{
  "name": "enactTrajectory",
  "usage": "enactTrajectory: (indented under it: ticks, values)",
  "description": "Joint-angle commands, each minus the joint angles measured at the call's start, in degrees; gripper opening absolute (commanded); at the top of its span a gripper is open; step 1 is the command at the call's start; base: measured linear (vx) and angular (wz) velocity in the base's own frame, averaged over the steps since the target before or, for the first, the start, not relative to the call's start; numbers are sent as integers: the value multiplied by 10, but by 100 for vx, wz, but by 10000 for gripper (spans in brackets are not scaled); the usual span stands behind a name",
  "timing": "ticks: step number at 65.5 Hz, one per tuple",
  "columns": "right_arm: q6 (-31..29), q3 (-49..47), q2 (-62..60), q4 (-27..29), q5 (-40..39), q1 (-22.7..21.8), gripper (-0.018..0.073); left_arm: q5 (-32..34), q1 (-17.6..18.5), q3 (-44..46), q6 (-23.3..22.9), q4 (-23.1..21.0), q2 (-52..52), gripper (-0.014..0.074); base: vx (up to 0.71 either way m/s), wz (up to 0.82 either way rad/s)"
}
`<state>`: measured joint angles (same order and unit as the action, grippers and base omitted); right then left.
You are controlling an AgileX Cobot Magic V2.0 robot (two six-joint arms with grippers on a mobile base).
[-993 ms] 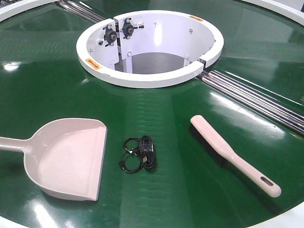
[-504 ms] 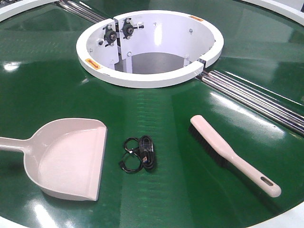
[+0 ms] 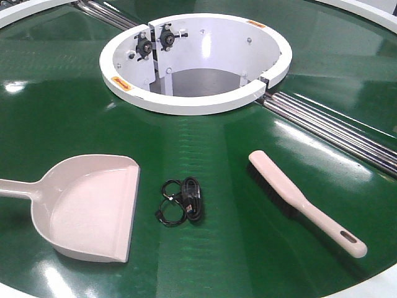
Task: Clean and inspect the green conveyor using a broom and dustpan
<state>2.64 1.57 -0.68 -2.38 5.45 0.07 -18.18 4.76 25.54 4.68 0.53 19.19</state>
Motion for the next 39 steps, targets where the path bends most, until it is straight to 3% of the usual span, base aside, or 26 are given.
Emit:
enactTrajectory:
  ticks: [1,26,39]
  values:
    - [-5,2,-6,0,-43,-5,-8,-33,0,52,-6,-18,60,-6,0,0]
    - [-5,2,-6,0,-43,-5,-8,-64,0,54,-5,-34,154,5,0,0]
    - [-5,2,-6,0,-43,-5,-8,-64,0,56,-1,-33,165,123,0,0]
